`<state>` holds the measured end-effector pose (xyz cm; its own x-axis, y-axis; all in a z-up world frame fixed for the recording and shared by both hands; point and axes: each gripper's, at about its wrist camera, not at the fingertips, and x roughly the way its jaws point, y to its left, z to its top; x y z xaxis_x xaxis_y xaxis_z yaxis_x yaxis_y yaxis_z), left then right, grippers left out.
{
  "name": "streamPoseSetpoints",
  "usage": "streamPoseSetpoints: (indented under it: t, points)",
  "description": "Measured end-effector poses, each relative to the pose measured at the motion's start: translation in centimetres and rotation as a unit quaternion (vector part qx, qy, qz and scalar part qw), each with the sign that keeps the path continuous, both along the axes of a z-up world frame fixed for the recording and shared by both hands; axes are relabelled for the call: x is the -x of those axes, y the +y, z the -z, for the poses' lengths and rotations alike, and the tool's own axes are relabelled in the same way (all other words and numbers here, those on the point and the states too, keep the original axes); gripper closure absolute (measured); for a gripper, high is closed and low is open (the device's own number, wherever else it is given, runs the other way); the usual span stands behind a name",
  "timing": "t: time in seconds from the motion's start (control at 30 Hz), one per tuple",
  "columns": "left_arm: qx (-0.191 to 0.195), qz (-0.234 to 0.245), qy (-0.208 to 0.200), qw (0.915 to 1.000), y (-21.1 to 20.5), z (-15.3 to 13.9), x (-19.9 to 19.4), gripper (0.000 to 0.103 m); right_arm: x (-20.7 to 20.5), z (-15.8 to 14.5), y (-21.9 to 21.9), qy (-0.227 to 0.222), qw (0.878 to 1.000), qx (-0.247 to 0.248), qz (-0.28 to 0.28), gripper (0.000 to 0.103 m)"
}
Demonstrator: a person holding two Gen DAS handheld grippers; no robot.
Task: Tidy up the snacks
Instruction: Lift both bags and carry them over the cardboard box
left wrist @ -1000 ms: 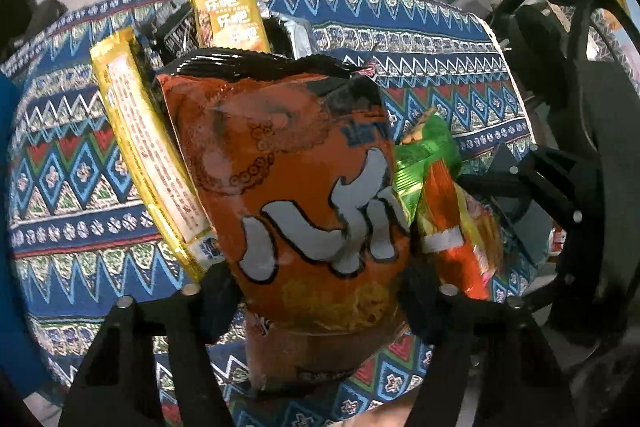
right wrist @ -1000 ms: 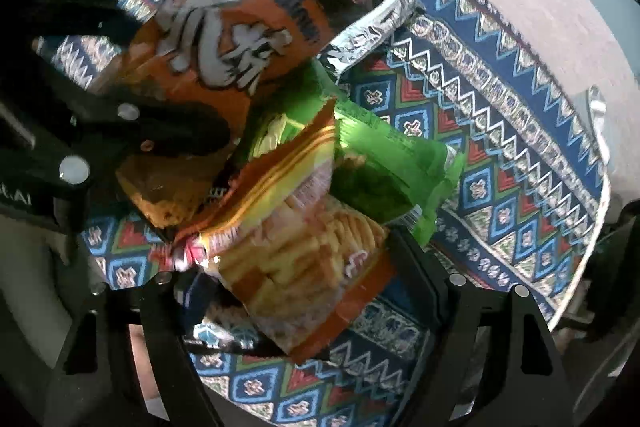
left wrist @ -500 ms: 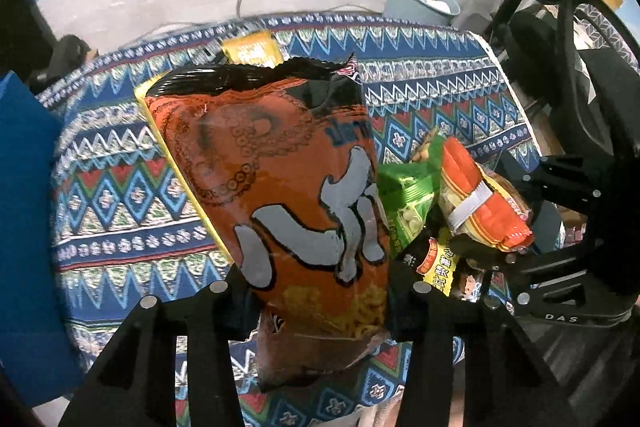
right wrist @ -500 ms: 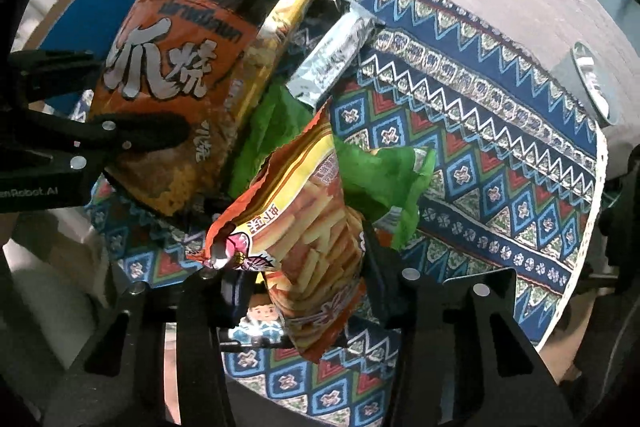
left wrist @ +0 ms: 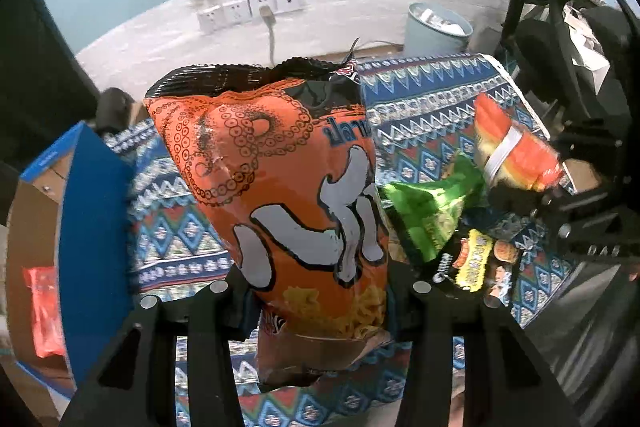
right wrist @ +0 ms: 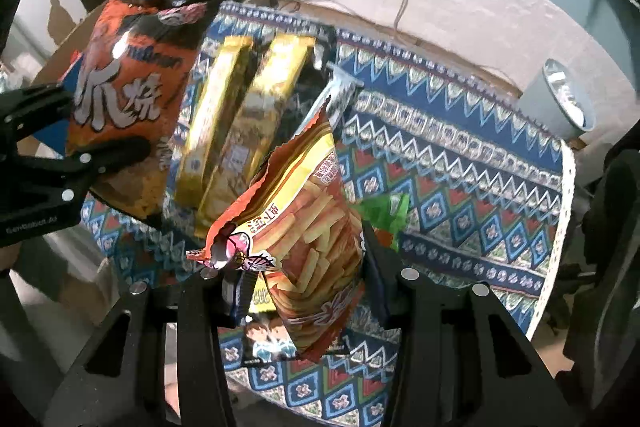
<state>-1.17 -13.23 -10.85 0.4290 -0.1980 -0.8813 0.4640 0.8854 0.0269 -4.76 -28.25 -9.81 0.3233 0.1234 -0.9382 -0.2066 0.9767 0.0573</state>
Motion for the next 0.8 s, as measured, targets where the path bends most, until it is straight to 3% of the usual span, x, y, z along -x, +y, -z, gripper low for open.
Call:
streamPoseSetpoints:
  t: [0.57,0.8]
  points:
    - [-0.069,-0.024,-0.102,0.9921,4.4,-3.2,0.3,0.055,-2.8,-4.5,4.1,-0.058,0.998,-0.004,-0.008,0.058]
    - [-0.071,-0.038,-0.117,0.9899,6.4,-4.3,0.2,0.055,-4.2,-5.6,6.6,-0.072,0.997,-0.009,-0.023,0.058]
